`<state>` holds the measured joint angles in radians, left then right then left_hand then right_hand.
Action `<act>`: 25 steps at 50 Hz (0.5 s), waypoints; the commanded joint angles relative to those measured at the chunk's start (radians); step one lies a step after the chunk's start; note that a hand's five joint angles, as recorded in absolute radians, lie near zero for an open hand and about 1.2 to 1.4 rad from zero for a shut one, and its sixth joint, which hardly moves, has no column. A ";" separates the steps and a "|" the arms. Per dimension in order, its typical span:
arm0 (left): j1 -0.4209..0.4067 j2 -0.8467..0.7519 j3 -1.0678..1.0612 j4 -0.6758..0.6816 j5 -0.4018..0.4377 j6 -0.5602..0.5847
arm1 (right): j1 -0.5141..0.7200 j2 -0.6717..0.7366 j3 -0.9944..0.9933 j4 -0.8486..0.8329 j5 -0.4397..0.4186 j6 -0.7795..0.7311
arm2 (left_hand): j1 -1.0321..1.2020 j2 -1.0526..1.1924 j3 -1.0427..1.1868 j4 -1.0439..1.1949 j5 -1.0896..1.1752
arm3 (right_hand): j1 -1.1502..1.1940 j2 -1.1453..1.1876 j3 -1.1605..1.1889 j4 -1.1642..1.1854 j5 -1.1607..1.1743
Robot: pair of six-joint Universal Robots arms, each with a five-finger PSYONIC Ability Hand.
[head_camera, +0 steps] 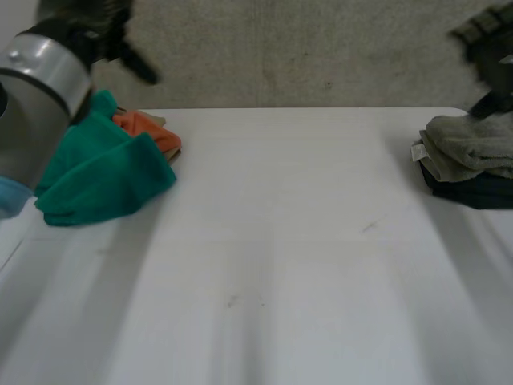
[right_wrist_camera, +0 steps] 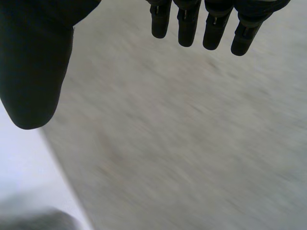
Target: Fold the laundry.
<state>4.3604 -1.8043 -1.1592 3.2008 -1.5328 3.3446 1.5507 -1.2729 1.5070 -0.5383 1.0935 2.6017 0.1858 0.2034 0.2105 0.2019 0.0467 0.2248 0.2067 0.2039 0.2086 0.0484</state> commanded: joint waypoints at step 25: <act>0.252 -0.514 0.141 0.199 0.125 0.429 | 0.098 -0.003 0.289 0.015 -0.015 -0.091 | 1.211 1.193 1.186 1.194 1.175 | -0.050 -0.032 -0.029 -0.034 -0.048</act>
<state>4.6683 -2.4462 -0.9880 3.4026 -1.3708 3.7873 1.6493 -1.2751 1.7957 -0.5225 1.0540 2.5097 1.1035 1.1894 1.1766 1.1872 0.9477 0.2248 0.2067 0.2039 0.2086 0.0483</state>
